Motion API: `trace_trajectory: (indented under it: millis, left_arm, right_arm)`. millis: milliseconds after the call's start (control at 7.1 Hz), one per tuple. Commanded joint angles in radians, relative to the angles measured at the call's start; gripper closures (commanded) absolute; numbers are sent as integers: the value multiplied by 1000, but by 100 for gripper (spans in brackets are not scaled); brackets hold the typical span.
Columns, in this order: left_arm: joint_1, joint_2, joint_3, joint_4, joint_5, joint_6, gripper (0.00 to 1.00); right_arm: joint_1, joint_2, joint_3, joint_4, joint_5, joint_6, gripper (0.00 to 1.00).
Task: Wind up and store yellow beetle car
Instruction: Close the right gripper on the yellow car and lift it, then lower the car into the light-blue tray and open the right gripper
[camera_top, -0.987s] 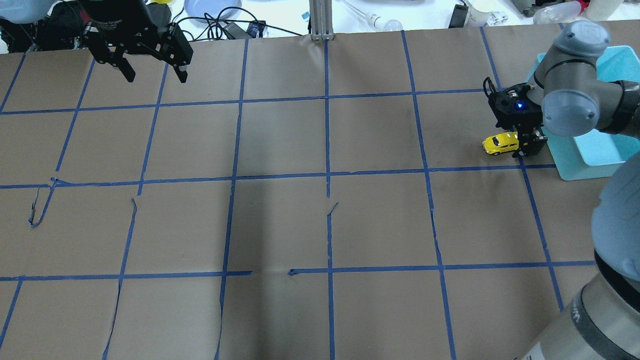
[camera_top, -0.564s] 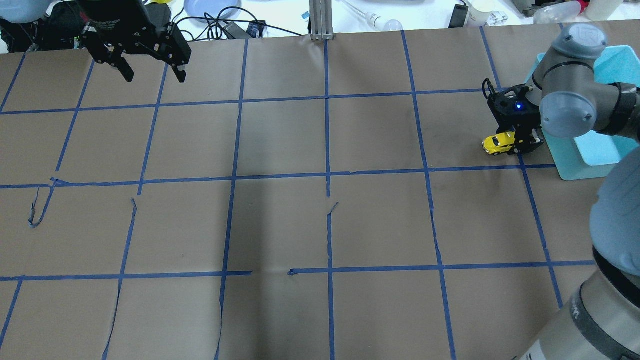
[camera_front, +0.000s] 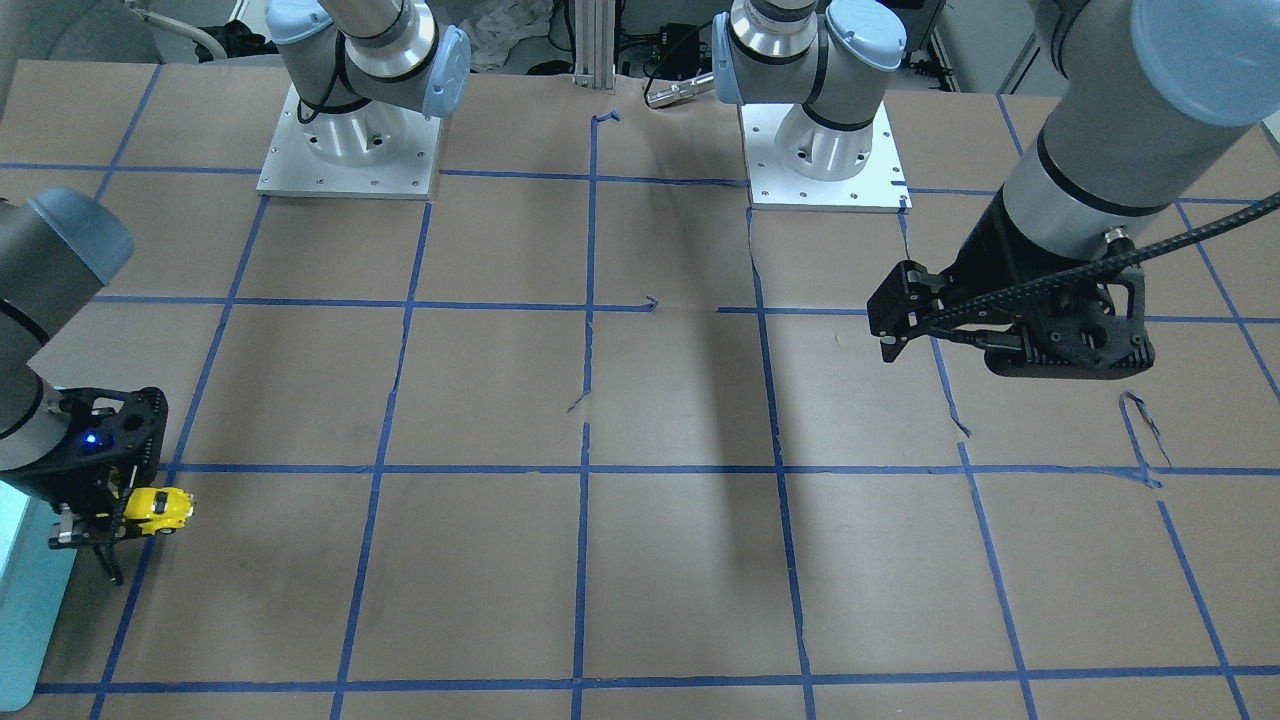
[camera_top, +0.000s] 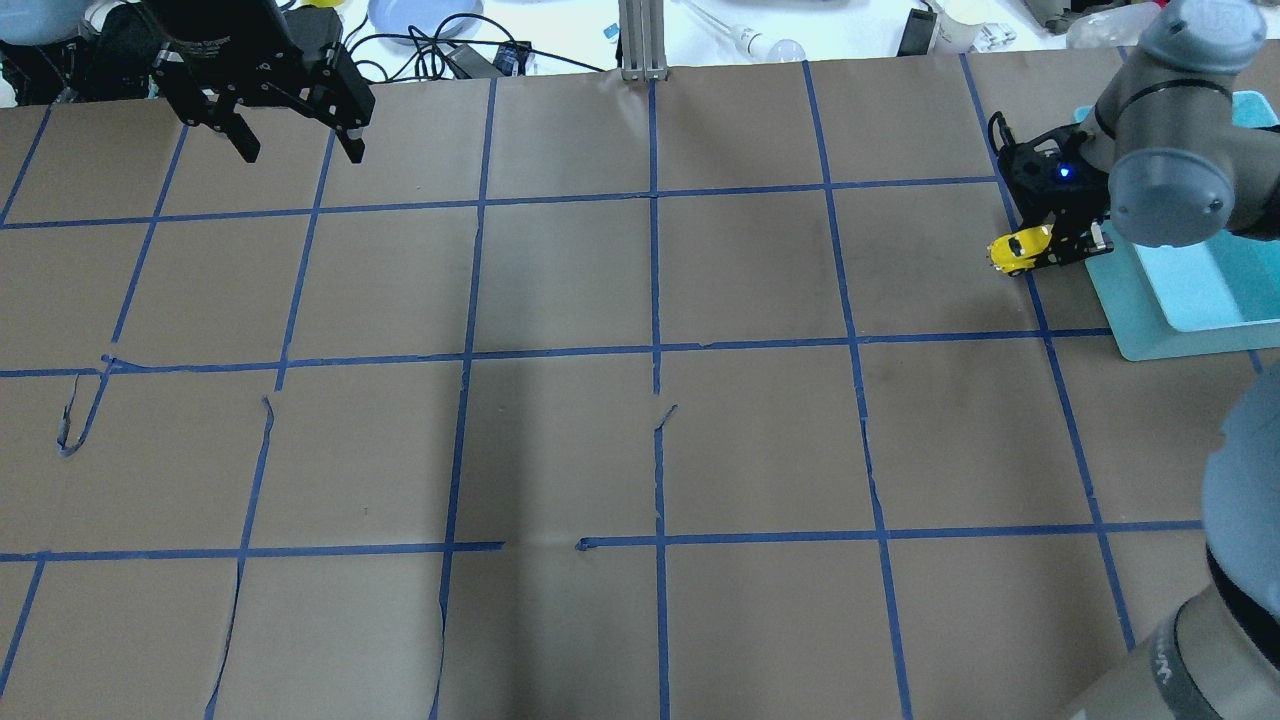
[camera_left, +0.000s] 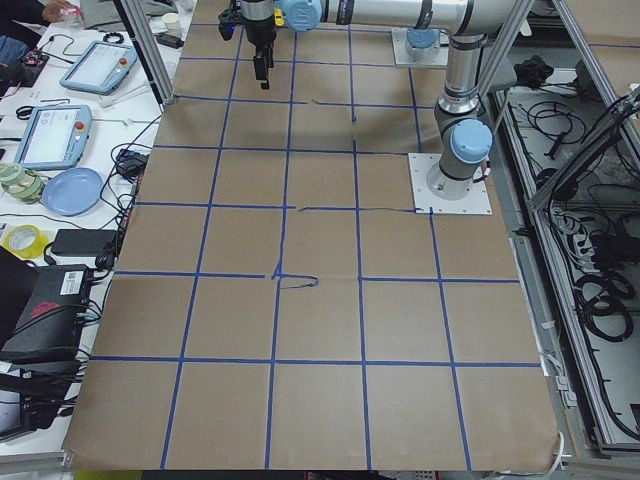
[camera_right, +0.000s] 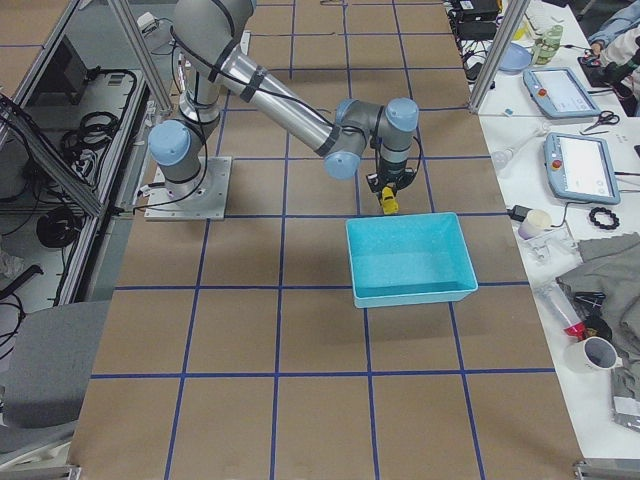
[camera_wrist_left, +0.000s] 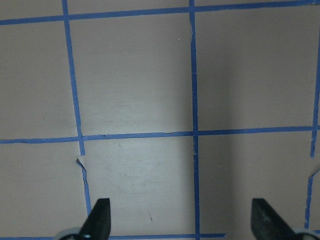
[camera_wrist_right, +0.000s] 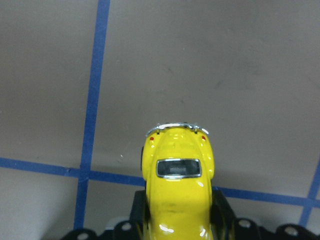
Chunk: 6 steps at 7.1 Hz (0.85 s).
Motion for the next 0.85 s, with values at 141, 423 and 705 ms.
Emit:
trace_trajectory:
  millis: [141, 423, 705]
  left_arm:
    - [1, 0, 0, 0, 0, 0, 0]
    - [1, 0, 0, 0, 2, 2, 0]
    - [1, 0, 0, 0, 0, 0, 0]
  right_arm:
    - [-34, -22, -194, 149, -6, -6, 100]
    - [-170, 39, -226, 171, 11, -100, 100]
    - [-268, 102, -214, 170, 29, -225, 100]
